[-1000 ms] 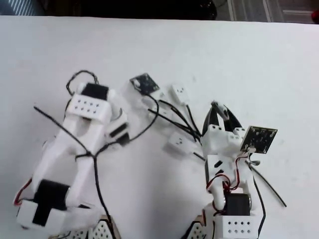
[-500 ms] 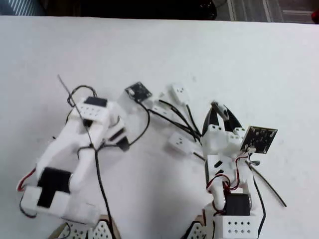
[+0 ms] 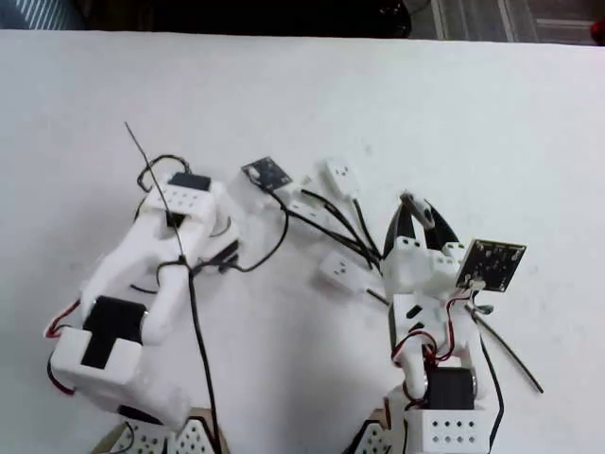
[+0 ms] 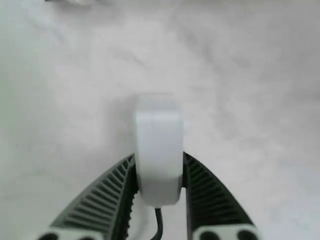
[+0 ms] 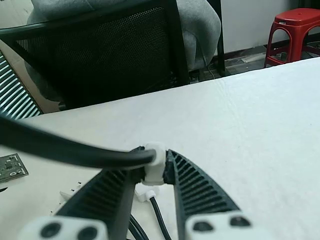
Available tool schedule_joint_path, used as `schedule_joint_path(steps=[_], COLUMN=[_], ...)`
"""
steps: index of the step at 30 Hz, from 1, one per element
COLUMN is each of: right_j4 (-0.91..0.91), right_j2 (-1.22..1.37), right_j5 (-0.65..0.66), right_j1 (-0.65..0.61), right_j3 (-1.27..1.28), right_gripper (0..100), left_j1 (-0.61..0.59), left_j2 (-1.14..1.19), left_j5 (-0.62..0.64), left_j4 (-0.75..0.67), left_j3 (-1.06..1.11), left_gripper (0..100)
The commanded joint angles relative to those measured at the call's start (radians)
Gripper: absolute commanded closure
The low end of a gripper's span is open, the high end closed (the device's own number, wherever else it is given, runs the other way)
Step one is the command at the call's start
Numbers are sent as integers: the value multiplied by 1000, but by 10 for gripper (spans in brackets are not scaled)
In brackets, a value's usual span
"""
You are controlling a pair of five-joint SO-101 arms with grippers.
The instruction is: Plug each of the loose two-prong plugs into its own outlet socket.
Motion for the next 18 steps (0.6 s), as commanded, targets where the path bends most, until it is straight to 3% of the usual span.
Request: schedule_joint_path(steps=[1,6,12,18], right_j4=[-18,-19,-19,-19], right_j2=[-5,-5,-5,-5], right_j5=[2,2,2,2], right_j1=[5,5,5,5], right_j3=[-6,-6,-6,-6], right_gripper=[981,981,981,981], left_j1=[12,108,275,314], left_j2=[-114,-262,-437,-503], left_j5=[5,120,285,368], left_j4=[86,184,189,290], left_j3=[-18,18,120,68], left_gripper=[978,976,976,976])
